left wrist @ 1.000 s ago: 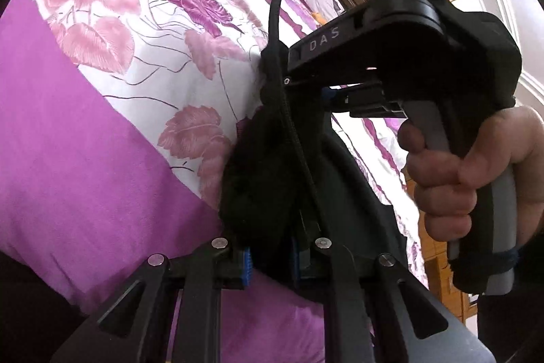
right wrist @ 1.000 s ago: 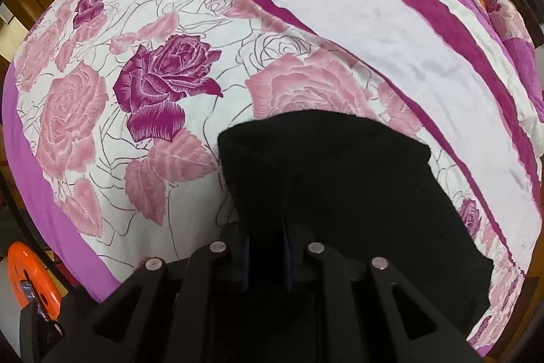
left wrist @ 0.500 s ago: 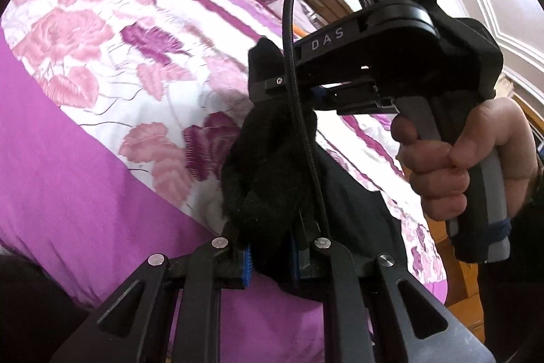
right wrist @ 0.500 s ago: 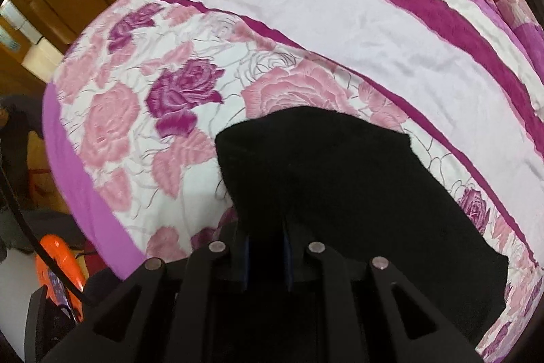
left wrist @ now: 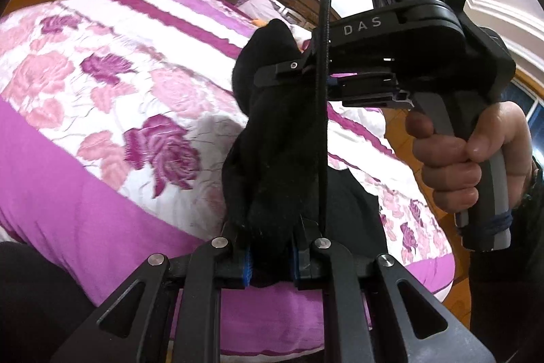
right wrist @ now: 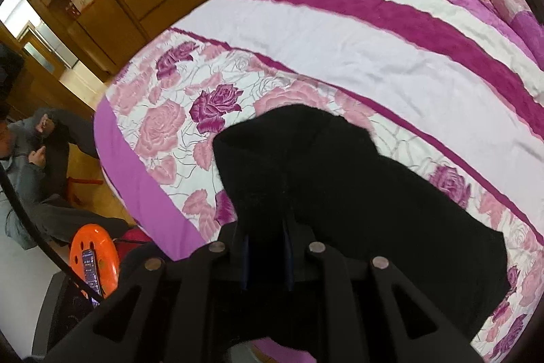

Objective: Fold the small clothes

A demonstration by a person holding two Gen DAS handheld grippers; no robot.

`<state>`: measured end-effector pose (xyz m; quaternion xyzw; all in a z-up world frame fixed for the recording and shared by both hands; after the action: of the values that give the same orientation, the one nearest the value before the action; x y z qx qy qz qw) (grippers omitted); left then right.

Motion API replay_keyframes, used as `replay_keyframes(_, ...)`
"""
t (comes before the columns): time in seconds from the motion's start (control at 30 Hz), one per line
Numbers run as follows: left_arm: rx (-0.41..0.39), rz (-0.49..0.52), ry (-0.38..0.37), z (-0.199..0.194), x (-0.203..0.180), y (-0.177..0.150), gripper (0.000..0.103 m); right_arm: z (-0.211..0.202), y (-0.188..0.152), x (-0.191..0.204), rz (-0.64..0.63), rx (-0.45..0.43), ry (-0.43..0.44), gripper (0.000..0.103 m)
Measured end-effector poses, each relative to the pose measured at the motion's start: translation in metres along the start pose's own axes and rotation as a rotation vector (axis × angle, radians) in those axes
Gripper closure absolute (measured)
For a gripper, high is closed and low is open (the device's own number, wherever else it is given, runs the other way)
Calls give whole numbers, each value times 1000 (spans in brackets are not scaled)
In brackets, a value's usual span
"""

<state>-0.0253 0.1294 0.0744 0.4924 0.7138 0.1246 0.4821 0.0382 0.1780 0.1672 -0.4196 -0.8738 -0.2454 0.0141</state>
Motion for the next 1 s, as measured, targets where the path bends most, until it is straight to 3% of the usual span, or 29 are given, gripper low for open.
replay_keyframes(0.33, 17, 136, 9, 7, -73, 0, 101, -61, -26, -57, 45, -119, 69, 88)
replay_keyframes(0.6, 73, 250, 2, 35, -126, -15, 101, -92, -60, -120, 113, -177, 100, 88)
replay_keyframes(1.0, 224, 405, 21, 104, -183, -56, 100, -75, -117, -231, 321, -155, 145, 88)
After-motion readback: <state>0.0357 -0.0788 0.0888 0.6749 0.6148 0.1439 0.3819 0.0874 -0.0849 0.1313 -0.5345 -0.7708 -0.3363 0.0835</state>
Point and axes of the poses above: each gripper's, at about its wrist camera, not at the fingertips, and z roughly the way its jaws point, x to its left, y to its top, the point moved 4 cm from there along z, roughly the way its jaws point
